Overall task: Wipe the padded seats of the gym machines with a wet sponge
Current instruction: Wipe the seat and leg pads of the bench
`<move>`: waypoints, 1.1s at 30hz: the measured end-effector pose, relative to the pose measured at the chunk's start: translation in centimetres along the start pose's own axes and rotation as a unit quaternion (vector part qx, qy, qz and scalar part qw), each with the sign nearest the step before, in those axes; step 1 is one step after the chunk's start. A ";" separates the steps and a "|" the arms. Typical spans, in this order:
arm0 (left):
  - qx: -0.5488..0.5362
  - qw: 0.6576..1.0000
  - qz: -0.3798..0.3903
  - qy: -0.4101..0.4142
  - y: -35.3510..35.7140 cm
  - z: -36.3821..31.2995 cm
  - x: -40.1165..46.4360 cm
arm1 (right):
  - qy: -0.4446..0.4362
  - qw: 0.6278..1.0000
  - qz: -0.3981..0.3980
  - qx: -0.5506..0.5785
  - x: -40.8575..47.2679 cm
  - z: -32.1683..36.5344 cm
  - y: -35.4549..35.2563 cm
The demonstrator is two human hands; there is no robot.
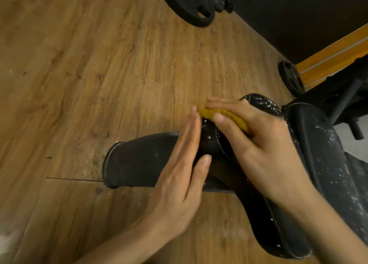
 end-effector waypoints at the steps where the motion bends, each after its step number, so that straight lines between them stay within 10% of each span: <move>1: -0.010 1.000 -0.007 -0.012 0.2 0.2 -0.2 | 0.003 1.000 0.021 -0.002 1.4 0.0 -0.4; 14: -0.132 0.989 -0.029 -0.064 1.3 0.5 -1.8 | 0.097 0.971 0.166 -0.139 5.3 1.6 -0.9; 19: -0.173 0.983 -0.011 -0.055 0.9 0.6 -2.1 | -0.058 0.954 0.107 -0.273 -3.4 3.5 1.5; 25: -0.197 0.979 0.001 -0.059 0.7 0.1 -2.0 | 0.072 0.902 0.180 -0.385 3.8 4.0 2.6; 33: -0.232 0.972 0.018 -0.046 0.8 0.7 -2.3 | -0.055 0.915 0.124 -0.379 -3.7 3.5 2.5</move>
Point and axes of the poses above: each hand's wrist, its own x-axis towards the middle knuckle, its own y-axis out of the palm, z = x × y, the point moved 2 cm from there along x, towards the middle knuckle, and after that the axes turned 10 degrees about z, right-handed, at the moved point
